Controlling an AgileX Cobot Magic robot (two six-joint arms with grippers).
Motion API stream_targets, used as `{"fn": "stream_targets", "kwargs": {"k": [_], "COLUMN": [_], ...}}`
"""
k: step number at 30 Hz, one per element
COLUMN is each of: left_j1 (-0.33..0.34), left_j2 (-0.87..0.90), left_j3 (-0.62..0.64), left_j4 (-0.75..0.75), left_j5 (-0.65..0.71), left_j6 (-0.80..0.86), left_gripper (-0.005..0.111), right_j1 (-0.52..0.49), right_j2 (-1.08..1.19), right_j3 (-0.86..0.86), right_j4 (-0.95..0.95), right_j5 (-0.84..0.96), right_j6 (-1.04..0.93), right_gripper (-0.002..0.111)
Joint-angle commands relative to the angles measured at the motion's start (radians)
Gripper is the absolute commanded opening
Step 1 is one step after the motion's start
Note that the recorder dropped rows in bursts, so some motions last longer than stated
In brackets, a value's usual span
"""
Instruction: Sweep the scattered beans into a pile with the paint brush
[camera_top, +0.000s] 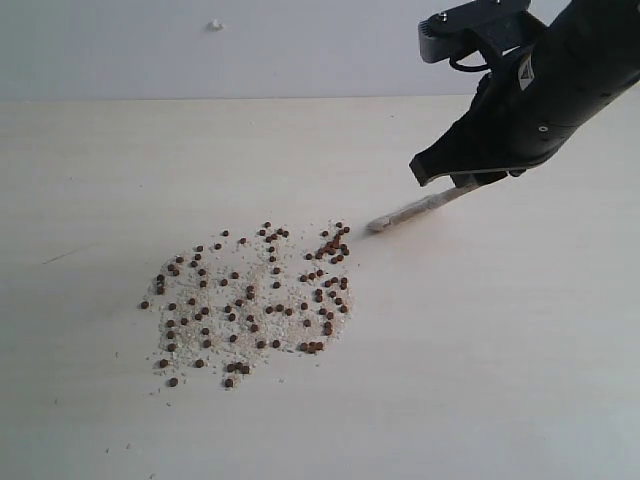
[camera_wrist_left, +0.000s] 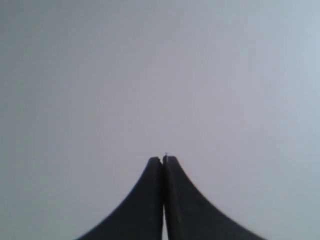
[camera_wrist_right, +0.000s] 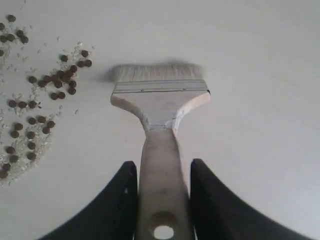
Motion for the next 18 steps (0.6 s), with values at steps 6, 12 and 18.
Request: {"fn": "stream_targets", "kwargs": {"k": [6,12,18], "left_j1": [-0.005,-0.066,-0.229], "left_j2": [0.749,1.351,1.708], "left_j3": [-0.237,-0.488,-0.722], "left_j4": [0.657,0.835,0.813], "left_j5": [-0.356,-0.555,-0.547], "left_j6": [-0.078,0.016,0.145], "left_gripper": [0.005,0.030,0.061], "right_j1": [0.001,0.001,0.001], "right_j2": [-0.002,-0.002,-0.002], "right_j3": [-0.014,-0.014,-0.014], "right_j4": [-0.014,-0.014,-0.003], "right_j5": [-0.008,-0.015,-0.048], "right_j6": [-0.008,-0.008,-0.008], "right_gripper": [0.000,0.000,0.000]}}
